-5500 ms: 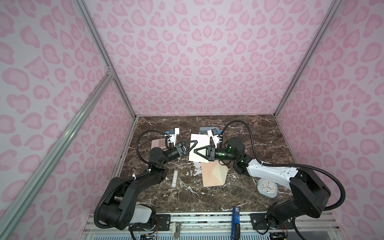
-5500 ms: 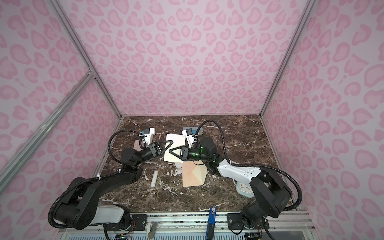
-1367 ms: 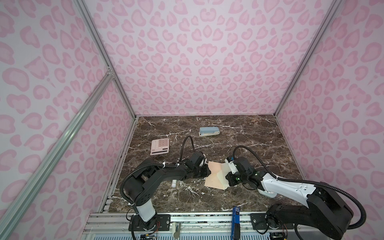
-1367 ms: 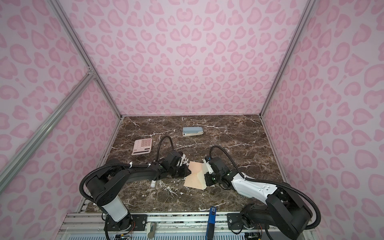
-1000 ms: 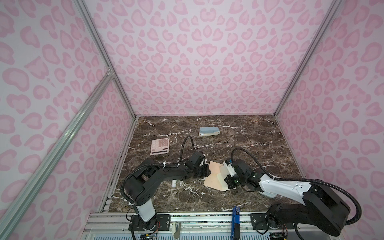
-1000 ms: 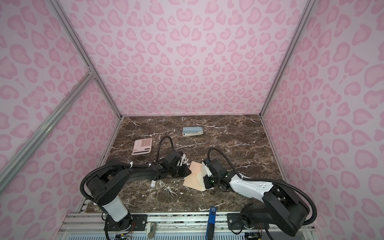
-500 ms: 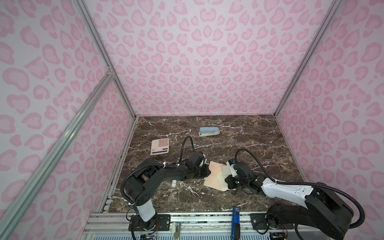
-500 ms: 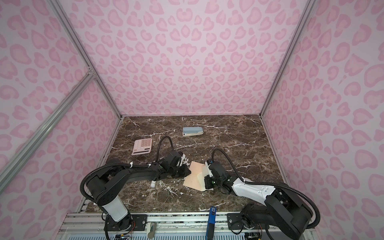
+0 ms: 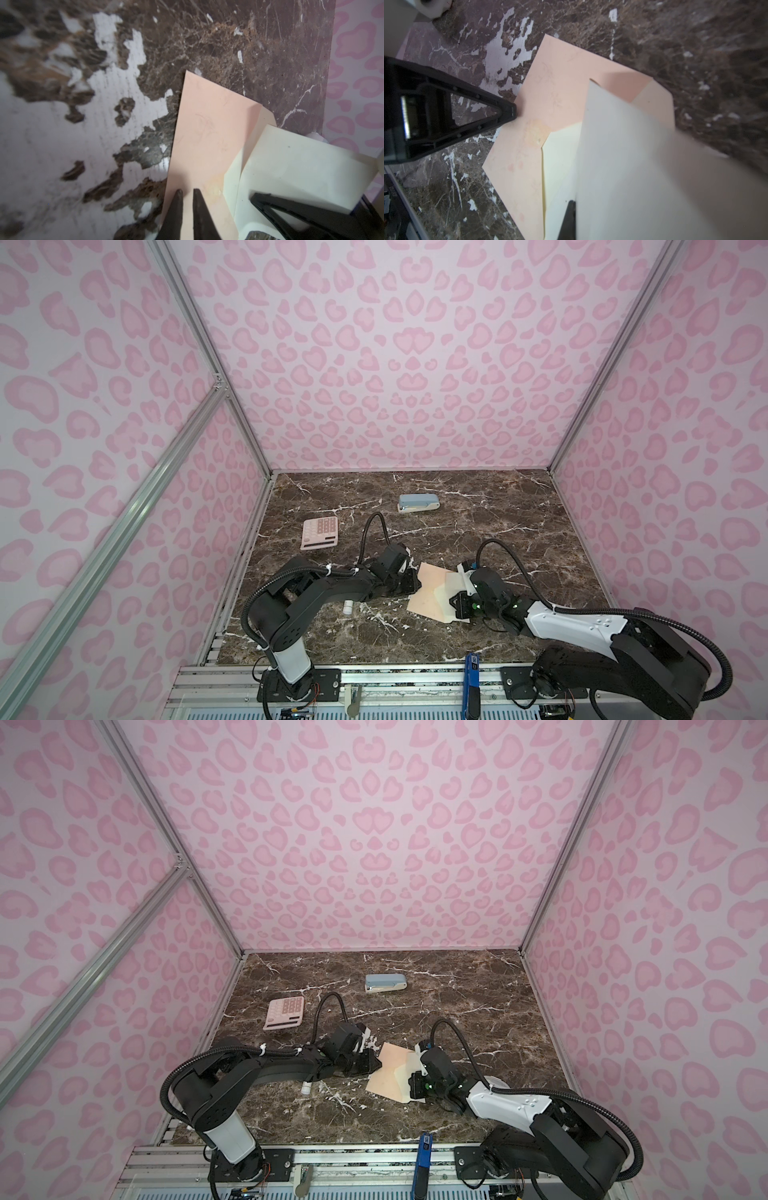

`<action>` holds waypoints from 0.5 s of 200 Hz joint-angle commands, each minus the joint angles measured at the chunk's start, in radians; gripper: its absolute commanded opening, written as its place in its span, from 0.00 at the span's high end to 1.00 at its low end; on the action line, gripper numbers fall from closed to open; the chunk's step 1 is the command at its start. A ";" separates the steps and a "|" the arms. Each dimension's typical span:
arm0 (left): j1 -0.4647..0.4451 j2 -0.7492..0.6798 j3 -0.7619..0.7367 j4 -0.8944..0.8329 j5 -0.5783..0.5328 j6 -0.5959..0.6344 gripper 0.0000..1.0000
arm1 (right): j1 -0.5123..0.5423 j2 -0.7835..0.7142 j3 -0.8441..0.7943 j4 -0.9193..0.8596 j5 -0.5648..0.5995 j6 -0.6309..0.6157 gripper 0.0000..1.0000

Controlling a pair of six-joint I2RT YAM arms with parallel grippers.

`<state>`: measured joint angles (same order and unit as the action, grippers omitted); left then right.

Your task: Place the letter into the envelope and seal it

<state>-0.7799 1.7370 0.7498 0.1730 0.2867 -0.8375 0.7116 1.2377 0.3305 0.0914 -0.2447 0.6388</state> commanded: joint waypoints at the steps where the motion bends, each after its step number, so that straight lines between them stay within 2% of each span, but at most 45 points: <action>1: 0.002 0.015 -0.009 -0.138 -0.049 -0.004 0.85 | 0.006 0.003 -0.011 0.028 0.005 0.032 1.00; 43: 0.001 0.015 -0.006 -0.144 -0.051 -0.004 0.86 | 0.007 -0.033 0.000 -0.048 0.030 0.050 0.97; 66: 0.001 0.018 -0.006 -0.143 -0.050 -0.004 0.86 | 0.002 -0.030 0.005 -0.075 0.030 0.072 0.87; 77: 0.001 0.019 -0.006 -0.144 -0.049 -0.003 0.86 | -0.001 -0.023 0.008 -0.079 0.023 0.083 0.77; 100: 0.002 0.018 -0.002 -0.149 -0.049 0.000 0.86 | -0.008 -0.006 0.017 -0.082 0.007 0.085 0.65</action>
<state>-0.7788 1.7405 0.7521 0.1730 0.2859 -0.8436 0.7109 1.2163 0.3428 0.0410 -0.2413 0.7044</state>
